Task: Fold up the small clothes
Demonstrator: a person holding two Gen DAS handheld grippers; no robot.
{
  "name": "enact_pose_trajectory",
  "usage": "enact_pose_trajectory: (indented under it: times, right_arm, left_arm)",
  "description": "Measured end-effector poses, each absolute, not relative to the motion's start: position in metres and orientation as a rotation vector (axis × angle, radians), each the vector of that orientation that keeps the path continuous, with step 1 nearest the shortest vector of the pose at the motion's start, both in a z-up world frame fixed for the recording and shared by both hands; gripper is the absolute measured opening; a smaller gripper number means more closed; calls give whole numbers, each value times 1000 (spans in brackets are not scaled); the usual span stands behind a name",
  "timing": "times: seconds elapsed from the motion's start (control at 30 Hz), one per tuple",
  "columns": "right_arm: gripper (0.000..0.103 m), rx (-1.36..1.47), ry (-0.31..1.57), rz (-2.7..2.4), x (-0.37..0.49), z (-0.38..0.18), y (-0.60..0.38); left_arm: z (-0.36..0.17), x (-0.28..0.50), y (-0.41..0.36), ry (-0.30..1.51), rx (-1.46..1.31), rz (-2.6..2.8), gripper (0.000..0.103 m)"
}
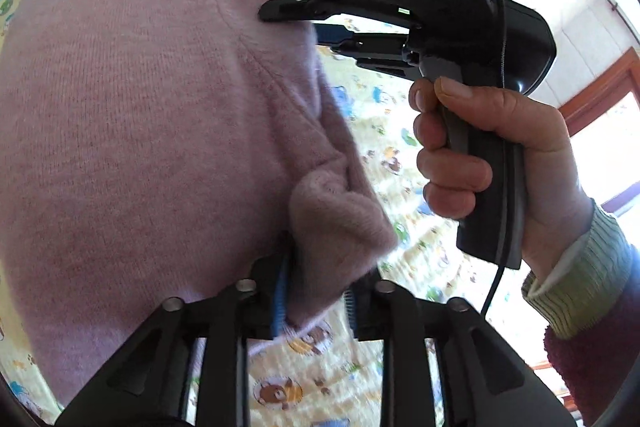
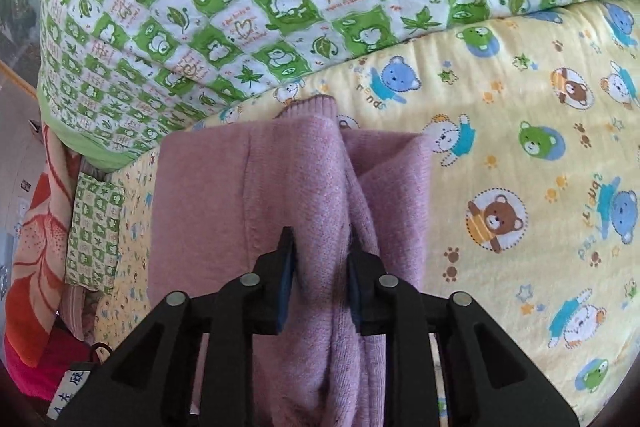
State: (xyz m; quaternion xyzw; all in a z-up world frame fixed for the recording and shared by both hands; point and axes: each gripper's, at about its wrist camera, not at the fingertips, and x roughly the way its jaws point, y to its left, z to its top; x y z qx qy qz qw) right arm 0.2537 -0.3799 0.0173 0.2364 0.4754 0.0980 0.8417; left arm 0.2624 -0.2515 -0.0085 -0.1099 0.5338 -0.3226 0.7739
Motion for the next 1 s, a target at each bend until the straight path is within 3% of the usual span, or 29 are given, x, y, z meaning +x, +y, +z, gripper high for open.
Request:
enact_pose_trajectory:
  times: [0.13,0.33,0.47,0.87,0.9,0.97,1.0]
  right_arm:
    - [46,461,959,112,229,34,-390]
    - [46,480,919,135,173,53,-386]
    - [46,490,941,161,146,50,-370]
    - [46,440,1029,140,138,10,-343]
    - [39,443,1035,128,140,6,-343]
    - [12,469,1037,142,141,3,-345]
    - [12,485,1019,137,139,7,-347]
  left_arm:
    - [-2,249,-242,1170,-255,-729,30]
    - [11,219,-201,1152,-259,-727,31]
    - [17,220,-158,1142,-283,-621,45]
    - [-10,268,-92,1196,-414,-406,50]
    - [-12,273,-91,1205,-421,-403,51]
    - [-12,285,-104,1211,-421,-397,51]
    - [-11,289,-106,1211,-415,-398,51]
